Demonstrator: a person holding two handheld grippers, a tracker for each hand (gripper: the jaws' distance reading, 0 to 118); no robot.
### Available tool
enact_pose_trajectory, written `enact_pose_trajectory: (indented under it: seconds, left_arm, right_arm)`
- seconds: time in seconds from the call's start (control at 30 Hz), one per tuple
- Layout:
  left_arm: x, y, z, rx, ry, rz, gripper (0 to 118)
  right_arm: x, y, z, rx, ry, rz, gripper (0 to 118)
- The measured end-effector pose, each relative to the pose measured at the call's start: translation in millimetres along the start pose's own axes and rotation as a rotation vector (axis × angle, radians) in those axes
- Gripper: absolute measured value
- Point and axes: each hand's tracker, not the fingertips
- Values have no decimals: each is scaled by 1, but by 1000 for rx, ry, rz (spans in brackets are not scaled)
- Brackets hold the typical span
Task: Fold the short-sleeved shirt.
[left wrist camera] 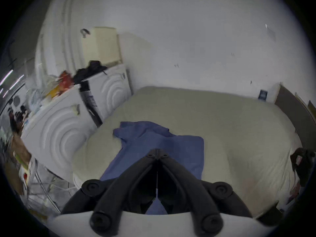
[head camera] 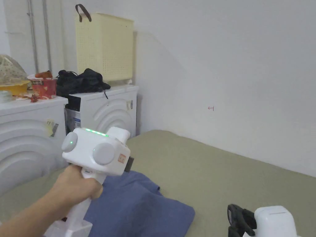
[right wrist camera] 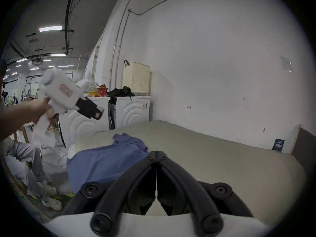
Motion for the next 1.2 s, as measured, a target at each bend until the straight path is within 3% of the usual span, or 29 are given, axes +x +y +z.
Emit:
enact_pose_trajectory:
  seconds: [0.17,0.27,0.37,0.4,0.43,0.47,0.5,0.67,0.8,0.87,0.97,1.0,1.1,1.2]
  left_arm:
    - [-31,26,-108,-373,-151,58,0]
    - [-20,12,-155,-499,-165,37,0]
    - [-20,-16,-201,-548,-156,102,2]
    - [-20,-27,-210,-544,-155,110,30]
    - [-19,-37,-220,-542,-149,115,73]
    - [-20,-46,-228,-541,-143,117,108]
    - [-21,-55,-237,-551,-134,130,118]
    - [-28,-82,-254,-652,-172,257,111]
    - [-23,-90,-259,-622,-177,241,105]
    - [-16,-93,-258,-595,-216,201,86]
    - [-8,-96,-257,-579,-173,128,22]
    - [-8,-95,-255,-580,-171,138,5]
    - [-14,-88,-243,-512,-172,282,3]
    - [-9,-69,-230,-461,-169,249,3]
  right_arm:
    - [13,-20,-16,-29,0,-9,1]
    - [20,-36,-25,-46,-11,-7,1]
    - [30,-53,-30,-67,6,-11,1]
    - [33,-57,-33,-78,25,-9,1]
    - [35,-61,-37,-98,39,2,1]
    - [37,-64,-40,-118,44,16,1]
    - [37,-68,-42,-129,48,32,1]
    - [36,-84,-42,-168,90,56,1]
    - [34,-96,-40,-194,99,70,1]
    - [35,-100,-39,-203,97,59,1]
    - [42,-104,-37,-228,71,16,1]
    - [44,-105,-36,-234,59,4,1]
    - [57,-99,-26,-222,17,-38,1]
    - [71,-91,-10,-198,-18,-58,1]
